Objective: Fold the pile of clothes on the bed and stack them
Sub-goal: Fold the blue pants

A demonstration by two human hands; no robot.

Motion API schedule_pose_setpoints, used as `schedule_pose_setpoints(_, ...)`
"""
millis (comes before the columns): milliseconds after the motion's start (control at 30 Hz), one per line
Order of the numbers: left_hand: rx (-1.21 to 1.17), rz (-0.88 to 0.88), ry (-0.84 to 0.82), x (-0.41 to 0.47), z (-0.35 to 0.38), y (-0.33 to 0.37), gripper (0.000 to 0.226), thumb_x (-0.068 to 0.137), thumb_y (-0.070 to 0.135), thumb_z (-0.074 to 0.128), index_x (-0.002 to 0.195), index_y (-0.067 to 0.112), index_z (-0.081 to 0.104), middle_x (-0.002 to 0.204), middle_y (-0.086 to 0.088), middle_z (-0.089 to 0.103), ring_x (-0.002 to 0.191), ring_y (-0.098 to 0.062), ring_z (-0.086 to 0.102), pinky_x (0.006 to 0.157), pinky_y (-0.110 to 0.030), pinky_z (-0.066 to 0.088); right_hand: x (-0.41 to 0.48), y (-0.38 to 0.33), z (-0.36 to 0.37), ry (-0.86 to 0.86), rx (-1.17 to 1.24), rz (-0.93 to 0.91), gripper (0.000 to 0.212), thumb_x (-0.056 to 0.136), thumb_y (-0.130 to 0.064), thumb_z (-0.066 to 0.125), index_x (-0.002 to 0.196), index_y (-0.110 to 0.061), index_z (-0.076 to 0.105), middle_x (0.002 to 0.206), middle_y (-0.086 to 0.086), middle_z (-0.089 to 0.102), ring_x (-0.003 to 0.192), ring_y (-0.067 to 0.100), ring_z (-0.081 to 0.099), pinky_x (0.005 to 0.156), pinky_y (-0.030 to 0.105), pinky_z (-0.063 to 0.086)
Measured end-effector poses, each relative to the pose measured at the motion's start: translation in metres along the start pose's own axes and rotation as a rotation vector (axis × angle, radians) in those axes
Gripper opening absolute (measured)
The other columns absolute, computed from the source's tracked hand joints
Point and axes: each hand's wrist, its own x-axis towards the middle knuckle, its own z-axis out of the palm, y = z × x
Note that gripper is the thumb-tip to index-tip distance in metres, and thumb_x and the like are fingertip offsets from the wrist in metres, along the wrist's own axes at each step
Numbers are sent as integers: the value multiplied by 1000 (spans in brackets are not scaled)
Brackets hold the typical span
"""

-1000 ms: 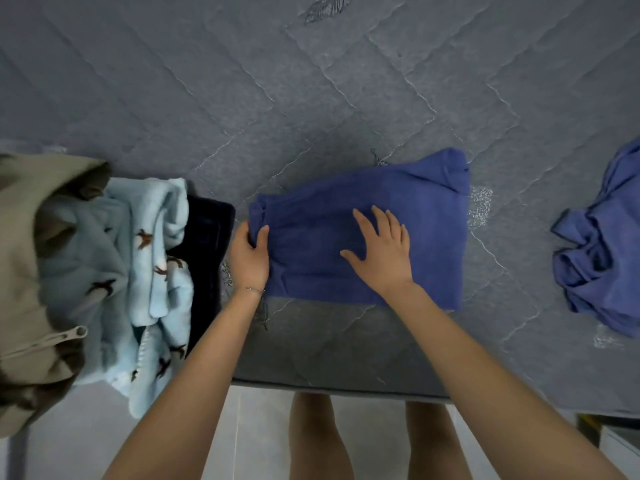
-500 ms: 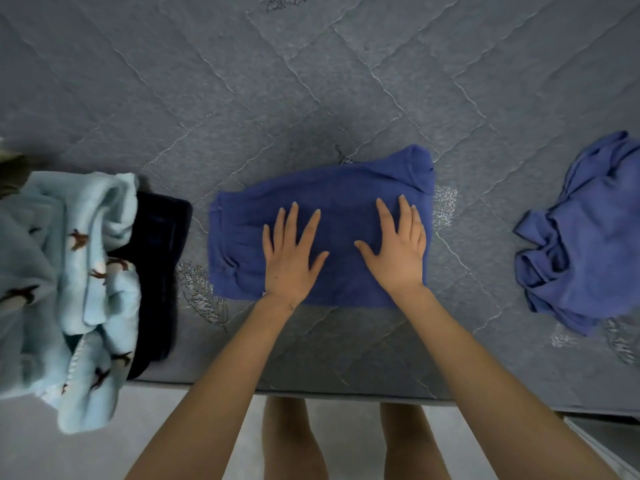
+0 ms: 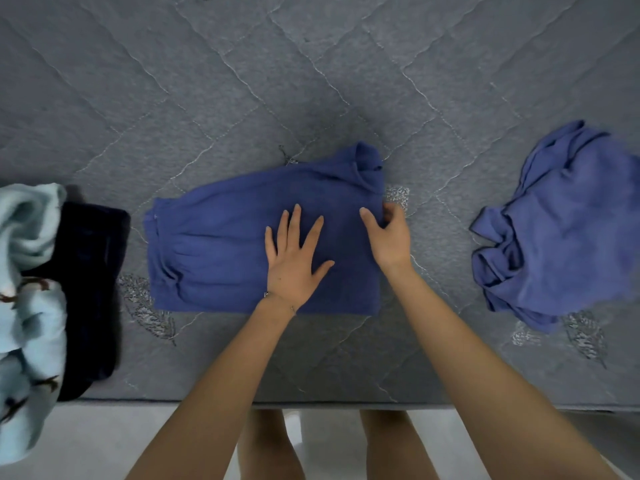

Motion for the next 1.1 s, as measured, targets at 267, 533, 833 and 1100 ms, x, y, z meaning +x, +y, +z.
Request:
schedule_pose_setpoints(267,63,12,79,-1,16,-2,85,81,58,60,153,27,26,161,-17,14,148,-32,12,116,-60,11,47,-28,7,20,-33,-99,30,94,-20,59,67,-20,45,64,-10,49,58,0,42,57,18,36)
schedule_pose_setpoints(533,37,13,122,1,18,-2,86,81,59,60,152,28,25,161,-17,16,148,-32,12,115,-62,9,66,-44,-16,-22,67,-154,43,88,-15,66,53,-17,42,47,-8,35,50,9,33,48,27,30)
schedule_pose_setpoints(833,3,6,123,0,13,-2,85,82,59,60,153,28,26,162,-14,14,149,-31,10,116,-58,0,75,-61,-39,-230,59,-134,40,94,-20,63,58,-10,51,43,-12,48,42,2,45,47,17,38)
schedule_pose_setpoints(1100,-94,5,260,-1,12,23,54,90,51,55,132,17,52,144,-18,41,132,-36,38,111,-55,26,85,-60,-28,-138,18,-75,21,90,-34,69,94,-16,59,89,-3,61,82,9,59,81,32,53)
